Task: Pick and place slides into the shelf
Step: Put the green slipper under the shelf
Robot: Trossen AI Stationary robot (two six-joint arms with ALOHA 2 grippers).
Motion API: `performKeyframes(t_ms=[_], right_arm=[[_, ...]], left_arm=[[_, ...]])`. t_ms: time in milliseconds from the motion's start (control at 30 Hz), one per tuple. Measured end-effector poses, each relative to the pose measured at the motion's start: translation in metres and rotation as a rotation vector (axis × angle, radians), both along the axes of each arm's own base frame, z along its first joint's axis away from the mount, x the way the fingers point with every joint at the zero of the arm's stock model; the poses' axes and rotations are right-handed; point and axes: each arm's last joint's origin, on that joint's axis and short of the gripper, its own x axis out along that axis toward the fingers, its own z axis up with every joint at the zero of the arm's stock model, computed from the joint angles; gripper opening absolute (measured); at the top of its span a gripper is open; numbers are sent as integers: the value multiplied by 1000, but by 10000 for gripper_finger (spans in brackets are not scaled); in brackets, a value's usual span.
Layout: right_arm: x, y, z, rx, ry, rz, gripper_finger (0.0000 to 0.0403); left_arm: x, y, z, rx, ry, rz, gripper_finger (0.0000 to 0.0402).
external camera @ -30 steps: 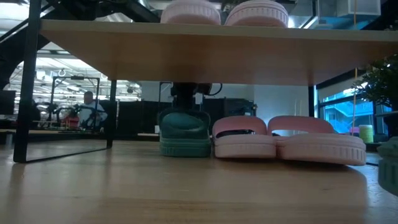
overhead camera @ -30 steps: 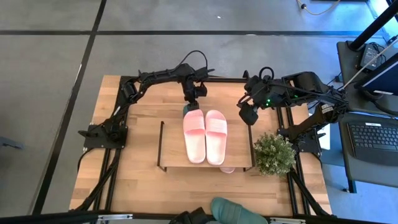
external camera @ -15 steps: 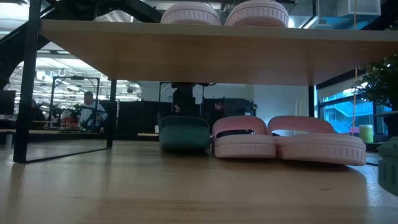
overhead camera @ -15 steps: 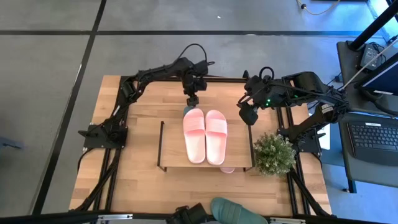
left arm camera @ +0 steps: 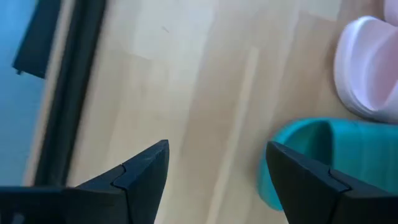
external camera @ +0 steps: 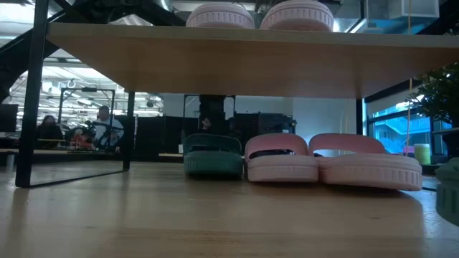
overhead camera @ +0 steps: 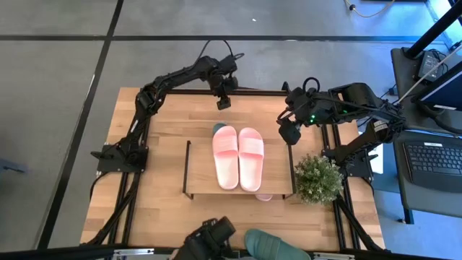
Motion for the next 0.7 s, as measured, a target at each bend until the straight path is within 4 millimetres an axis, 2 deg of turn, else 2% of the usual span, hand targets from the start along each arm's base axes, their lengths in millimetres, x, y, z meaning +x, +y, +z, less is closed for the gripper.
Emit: performKeyframes(t_ms=[133, 300, 500, 700], right_arm=[[-1, 0, 0, 10, -8, -14, 280], [-1, 0, 0, 9, -7, -13, 280], [-1, 0, 0, 9, -7, -13, 280], [-1, 0, 0, 28, -19, -40, 280]], left_arm=[[-6, 11, 0, 27, -7, 28, 259], [-9, 21, 1, 176, 70, 92, 259], [-5, 18, -1, 173, 67, 95, 259], [-6, 11, -14, 140, 108, 96, 259]])
